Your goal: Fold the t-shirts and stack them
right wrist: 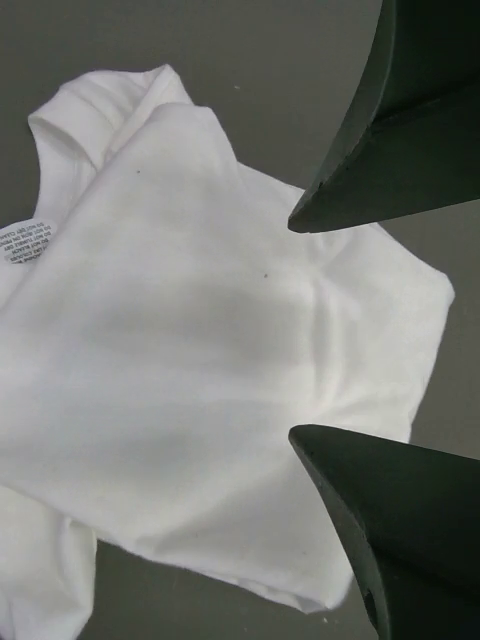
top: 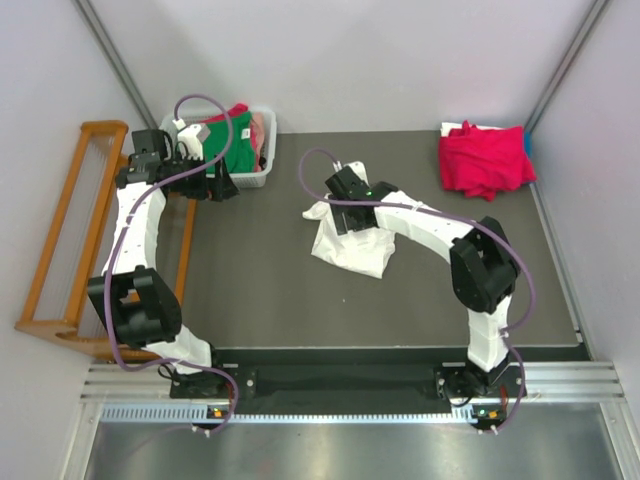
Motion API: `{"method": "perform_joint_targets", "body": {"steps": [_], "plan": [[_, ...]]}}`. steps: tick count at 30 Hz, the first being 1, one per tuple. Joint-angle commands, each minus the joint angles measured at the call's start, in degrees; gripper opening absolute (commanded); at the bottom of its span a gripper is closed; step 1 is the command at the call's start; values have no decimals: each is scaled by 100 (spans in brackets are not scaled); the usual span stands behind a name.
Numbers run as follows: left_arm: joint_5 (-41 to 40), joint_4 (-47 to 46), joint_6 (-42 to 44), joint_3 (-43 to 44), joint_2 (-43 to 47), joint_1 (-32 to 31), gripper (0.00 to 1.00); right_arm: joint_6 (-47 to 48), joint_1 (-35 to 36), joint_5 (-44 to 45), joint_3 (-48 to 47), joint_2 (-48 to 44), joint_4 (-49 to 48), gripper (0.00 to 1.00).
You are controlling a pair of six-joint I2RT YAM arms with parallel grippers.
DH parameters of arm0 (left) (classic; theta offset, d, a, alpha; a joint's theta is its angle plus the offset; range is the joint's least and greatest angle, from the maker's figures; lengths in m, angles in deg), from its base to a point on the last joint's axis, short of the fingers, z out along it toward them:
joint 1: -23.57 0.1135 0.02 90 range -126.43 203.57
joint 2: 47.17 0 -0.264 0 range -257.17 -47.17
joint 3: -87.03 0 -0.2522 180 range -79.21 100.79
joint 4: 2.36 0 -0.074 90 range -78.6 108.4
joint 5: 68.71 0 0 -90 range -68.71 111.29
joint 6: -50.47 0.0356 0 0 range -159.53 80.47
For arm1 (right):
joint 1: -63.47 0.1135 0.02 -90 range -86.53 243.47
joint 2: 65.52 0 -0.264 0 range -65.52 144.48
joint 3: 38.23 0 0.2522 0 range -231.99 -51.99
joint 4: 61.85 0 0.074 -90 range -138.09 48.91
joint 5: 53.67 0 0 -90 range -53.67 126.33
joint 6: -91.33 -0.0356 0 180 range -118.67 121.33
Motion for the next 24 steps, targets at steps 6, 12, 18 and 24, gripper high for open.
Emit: {"method": "perform_joint_targets", "body": {"steps": [6,12,18,24], "plan": [[255,27,5,172,92,33,98,-73,544,34,-112,-298,155,78],[282,35,13,172,21,33,98,-135,834,-107,-147,-17,111,77],[238,35,40,163,21,42,98,-135,861,-221,-236,220,59,77],[220,88,84,155,4,33,98,-188,825,-528,37,467,-266,76]]}}
